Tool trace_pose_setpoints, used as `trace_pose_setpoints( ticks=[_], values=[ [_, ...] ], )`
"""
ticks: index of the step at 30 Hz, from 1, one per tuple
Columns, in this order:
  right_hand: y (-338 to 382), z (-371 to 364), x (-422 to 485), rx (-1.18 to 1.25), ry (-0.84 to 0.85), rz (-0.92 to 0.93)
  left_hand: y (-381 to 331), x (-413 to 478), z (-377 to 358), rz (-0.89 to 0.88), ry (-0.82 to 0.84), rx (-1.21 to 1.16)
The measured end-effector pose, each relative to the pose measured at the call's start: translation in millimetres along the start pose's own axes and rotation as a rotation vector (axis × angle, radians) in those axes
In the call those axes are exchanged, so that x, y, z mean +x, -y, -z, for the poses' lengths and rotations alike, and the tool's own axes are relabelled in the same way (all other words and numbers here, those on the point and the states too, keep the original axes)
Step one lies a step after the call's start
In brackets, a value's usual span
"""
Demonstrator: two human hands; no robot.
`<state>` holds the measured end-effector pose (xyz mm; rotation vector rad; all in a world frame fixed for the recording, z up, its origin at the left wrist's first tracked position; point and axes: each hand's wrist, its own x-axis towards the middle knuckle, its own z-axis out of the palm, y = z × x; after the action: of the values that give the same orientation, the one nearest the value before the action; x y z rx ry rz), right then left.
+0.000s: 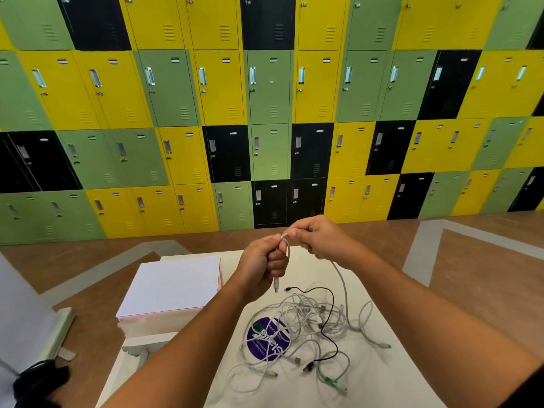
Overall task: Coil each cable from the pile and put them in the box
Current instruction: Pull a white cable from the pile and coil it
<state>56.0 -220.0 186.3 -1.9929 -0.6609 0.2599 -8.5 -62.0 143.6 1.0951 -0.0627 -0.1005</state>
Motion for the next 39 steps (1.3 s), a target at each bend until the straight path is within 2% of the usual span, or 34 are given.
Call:
trace_pose_setpoints(
  ticks=[3, 9, 14, 17, 20, 24, 27, 31, 36, 39],
  values=[
    [-4, -1, -2, 0.063, 0.107, -0.091, 2, 1, 6, -0.045, -0.034, 0.036],
    [-18, -20, -7, 0.197, 0.079, -0.168, -2, 7, 0, -0.066, -0.053, -0.105],
    [-29, -43, -14, 0.196, 0.100, -0.201, -1, 15, 1, -0.124, -0.221, -0.217],
    [-34, -53, -15, 0.078, 0.170, -0.248, 5, 18, 2, -0.156, -0.313, -0.258],
    [-40, -63, -22, -0.064, 0.322, -0.333, 12, 21, 7, -0.210, -0.411, -0.158],
    [-36, -70, -31, -0.255, 0.457, -0.330, 30, 19, 26, -0.252, -0.495, 0.284],
    [-23, -60, -24, -0.383, 0.395, -0.201, 47, 9, 39, -0.211, -0.414, 0.506],
    [-14, -43, -13, -0.436, 0.253, -0.080, 56, -2, 41, -0.109, -0.253, 0.602],
    [-10, -32, -8, -0.425, 0.066, -0.032, 48, -3, 32, -0.008, -0.163, 0.428],
    [-13, -28, -5, -0.364, -0.004, 0.007, 38, -7, 22, 0.059, -0.126, 0.216]
  ],
)
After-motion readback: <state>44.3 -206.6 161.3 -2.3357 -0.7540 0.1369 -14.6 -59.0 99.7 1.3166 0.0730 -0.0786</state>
